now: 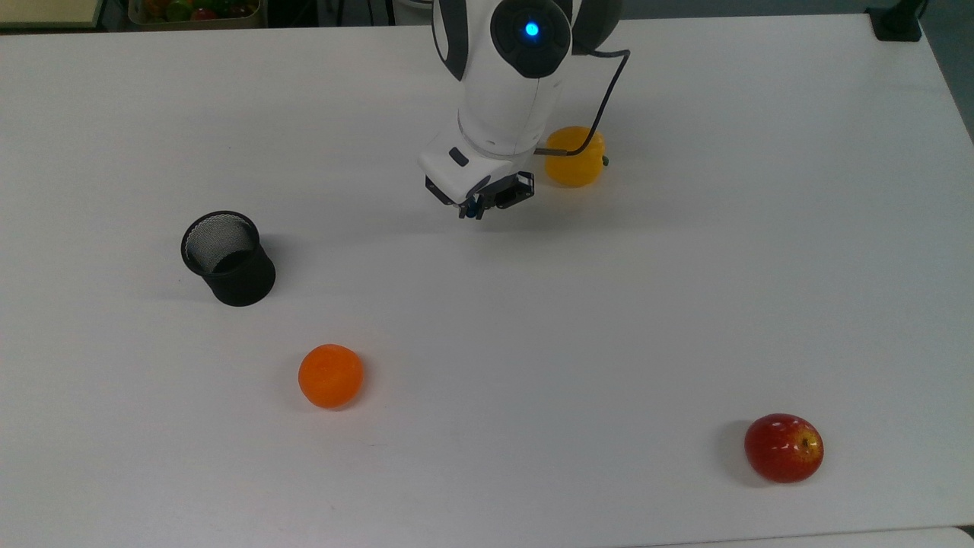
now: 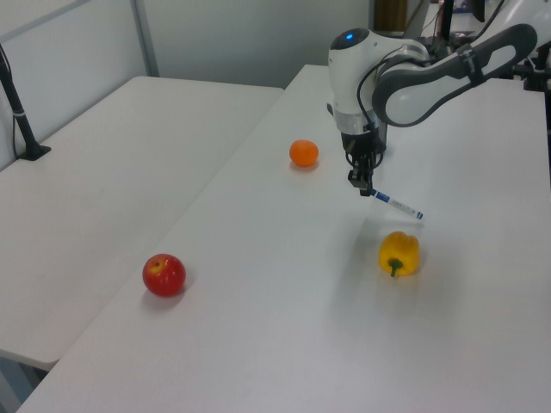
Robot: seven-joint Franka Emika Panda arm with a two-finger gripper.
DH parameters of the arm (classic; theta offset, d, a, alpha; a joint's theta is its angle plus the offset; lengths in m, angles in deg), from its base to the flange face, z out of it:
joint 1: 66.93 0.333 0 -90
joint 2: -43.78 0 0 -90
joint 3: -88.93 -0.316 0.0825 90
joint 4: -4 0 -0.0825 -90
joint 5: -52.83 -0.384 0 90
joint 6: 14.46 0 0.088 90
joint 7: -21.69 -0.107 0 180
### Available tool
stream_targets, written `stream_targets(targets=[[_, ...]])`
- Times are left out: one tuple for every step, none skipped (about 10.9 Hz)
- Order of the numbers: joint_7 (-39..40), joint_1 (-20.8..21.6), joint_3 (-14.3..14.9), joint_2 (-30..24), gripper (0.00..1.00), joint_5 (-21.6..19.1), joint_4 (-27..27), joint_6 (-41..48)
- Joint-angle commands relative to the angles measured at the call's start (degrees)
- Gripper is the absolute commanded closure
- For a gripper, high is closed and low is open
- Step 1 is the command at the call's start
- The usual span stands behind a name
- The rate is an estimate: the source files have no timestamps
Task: Take marker pen
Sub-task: 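Carry the marker toward the yellow pepper and lower it, then open the gripper to release the marker and raise it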
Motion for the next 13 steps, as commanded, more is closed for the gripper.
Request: stream_targets(targets=[[1.55,0.29,0.38,0.22,0.69,-0.88,-0.17,-1.33],[1.55,0.21,0.38,0.22,0.27,-0.88,-0.17,-1.33],[1.55,0.29,0.38,0.22,0.0,-0.79,-0.17,-1.33],[1.55,0.29,0.38,0.22,0.0,-0.53,-0.26,-1.33],[1.55,0.38,0.38,0.22,0.0,-0.53,-0.35,-1.33],[1.47,0.38,0.38,-0.04,0.0,-0.53,-0.44,-1.25],[1.38,0.38,0.38,-0.74,0.0,-0.44,-0.35,-0.81],[1.38,0.38,0.38,-2.31,0.0,-0.53,-0.35,-0.37],[1.03,0.38,0.38,-4.24,0.0,-0.62,-0.35,0.33],[1.55,-0.14,0.38,-6.78,0.0,-0.71,-0.35,4.17],[2.07,-0.32,0.3,-9.25,0.0,-0.79,-0.26,6.99],[4.34,-0.93,0.29,-12.06,0.0,-0.88,0.09,9.71],[6.89,-2.07,0.29,-14.26,0.0,-0.97,0.09,12.44]])
